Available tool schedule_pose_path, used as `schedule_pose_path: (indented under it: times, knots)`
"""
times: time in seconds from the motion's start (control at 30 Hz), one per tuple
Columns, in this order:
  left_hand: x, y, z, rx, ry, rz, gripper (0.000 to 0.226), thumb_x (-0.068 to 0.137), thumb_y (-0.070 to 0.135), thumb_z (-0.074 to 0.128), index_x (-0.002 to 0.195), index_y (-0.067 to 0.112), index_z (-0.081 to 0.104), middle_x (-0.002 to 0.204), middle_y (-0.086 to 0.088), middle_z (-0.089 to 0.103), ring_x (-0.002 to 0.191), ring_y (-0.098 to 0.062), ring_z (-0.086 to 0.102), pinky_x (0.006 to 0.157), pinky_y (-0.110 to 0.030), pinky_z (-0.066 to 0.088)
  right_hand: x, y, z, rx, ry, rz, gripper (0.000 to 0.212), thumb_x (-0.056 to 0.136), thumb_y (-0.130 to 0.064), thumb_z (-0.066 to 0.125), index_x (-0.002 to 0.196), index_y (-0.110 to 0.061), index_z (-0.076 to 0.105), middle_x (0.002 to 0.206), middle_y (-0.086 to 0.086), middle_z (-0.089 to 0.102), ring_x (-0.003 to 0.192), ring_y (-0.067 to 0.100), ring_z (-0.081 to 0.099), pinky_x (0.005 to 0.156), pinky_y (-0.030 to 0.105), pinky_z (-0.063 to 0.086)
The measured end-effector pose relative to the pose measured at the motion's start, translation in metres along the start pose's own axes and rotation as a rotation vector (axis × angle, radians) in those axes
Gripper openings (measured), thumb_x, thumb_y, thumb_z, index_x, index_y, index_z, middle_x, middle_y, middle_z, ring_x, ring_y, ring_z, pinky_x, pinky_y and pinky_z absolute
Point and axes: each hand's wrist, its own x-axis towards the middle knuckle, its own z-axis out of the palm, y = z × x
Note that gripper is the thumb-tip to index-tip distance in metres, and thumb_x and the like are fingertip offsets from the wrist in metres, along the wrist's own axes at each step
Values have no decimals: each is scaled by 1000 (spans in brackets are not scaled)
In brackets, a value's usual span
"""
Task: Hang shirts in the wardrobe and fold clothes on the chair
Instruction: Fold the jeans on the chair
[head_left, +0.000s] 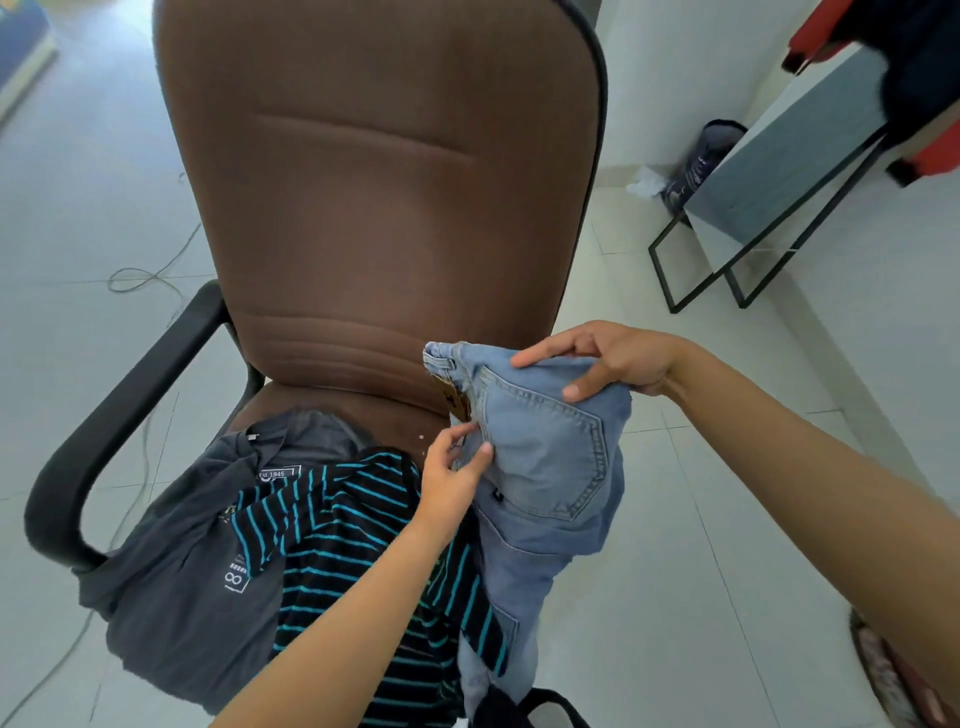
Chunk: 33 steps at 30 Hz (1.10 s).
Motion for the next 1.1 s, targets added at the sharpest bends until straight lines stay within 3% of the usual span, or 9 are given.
schedule_pose_path:
  times: [0.13,0.27,0.43,0.5,0.6,0.7,0.83,1.0,1.1]
  knots:
    - [10,26,-8,-47,-35,96,42,74,39,74,112,34,56,126,-3,56,120,-14,50,100,-34,44,-21,-16,4,44,-34,-56,59,68,-4,74,125,-10,61,125,4,64,112,20,62,87,24,51]
    - [16,54,-12,-186,-98,101,29,87,7,64,107,24,51,117,1,54,106,-8,50,82,-14,44,-39,-25,-1,82,-49,-77,57,59,-19,87,114,-18,71,124,7,64,111,24,62,85,27,53]
    - [22,87,-17,-216,-207,136,30,79,-4,67,79,14,44,85,0,59,79,-12,55,70,-21,49,-59,-34,-7,125,-29,-89,56,49,-26,94,101,-19,75,109,6,71,96,21,69,75,26,56]
    - [24,95,-19,-214,-206,154,33,80,-10,63,75,14,41,83,-3,61,74,-13,57,67,-23,50,-65,-34,-11,111,10,-82,57,45,-25,95,98,-17,76,105,7,72,93,21,70,73,27,57]
    - [22,103,-21,-205,-195,176,27,79,-11,63,76,13,50,88,-7,64,79,-17,60,72,-28,52,-70,-30,-13,72,104,-43,51,43,-21,95,91,-16,77,98,8,73,86,21,70,69,26,57]
    - [17,110,-24,-233,-208,159,22,78,-10,64,85,11,64,90,-5,69,84,-18,63,76,-29,53,-70,-25,-13,-5,236,2,23,61,1,84,76,-15,75,81,4,73,76,21,68,64,23,55]
    - [8,120,-25,-245,-197,147,27,77,-14,63,90,8,68,87,-1,71,78,-12,66,68,-21,53,-58,-18,-4,-155,346,16,27,66,6,78,64,-12,59,59,-3,57,63,13,51,58,19,44]
    - [-1,122,-24,-199,-195,161,30,75,-17,62,90,9,68,84,4,71,76,-6,66,69,-18,52,-30,-10,20,-294,313,-108,35,68,2,81,67,-14,49,70,3,46,68,16,43,58,21,39]
    - [-3,120,-28,-184,-175,164,30,75,-18,62,88,9,68,80,8,72,75,-5,66,69,-18,52,-14,-9,27,-350,259,-169,34,70,1,80,76,-20,53,75,3,49,66,13,44,61,25,40]
